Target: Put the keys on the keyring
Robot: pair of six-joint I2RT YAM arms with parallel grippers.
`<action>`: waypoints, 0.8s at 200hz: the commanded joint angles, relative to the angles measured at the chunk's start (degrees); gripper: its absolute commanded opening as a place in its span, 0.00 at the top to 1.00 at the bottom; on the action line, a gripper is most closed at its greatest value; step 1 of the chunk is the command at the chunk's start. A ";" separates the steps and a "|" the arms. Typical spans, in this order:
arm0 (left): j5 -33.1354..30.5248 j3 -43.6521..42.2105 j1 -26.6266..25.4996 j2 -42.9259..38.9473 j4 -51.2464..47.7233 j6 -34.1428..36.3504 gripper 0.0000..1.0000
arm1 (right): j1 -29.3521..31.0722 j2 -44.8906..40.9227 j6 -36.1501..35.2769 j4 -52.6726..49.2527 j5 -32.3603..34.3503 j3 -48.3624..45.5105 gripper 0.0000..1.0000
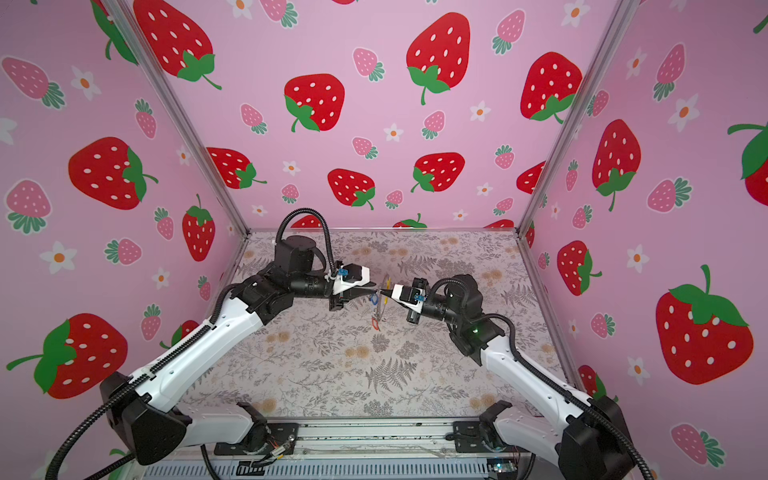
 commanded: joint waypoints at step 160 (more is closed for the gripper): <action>-0.77 6.87 -0.92 1.54 -11.34 6.12 1.00 | 0.01 0.89 -2.55 -7.60 3.68 5.86 0.68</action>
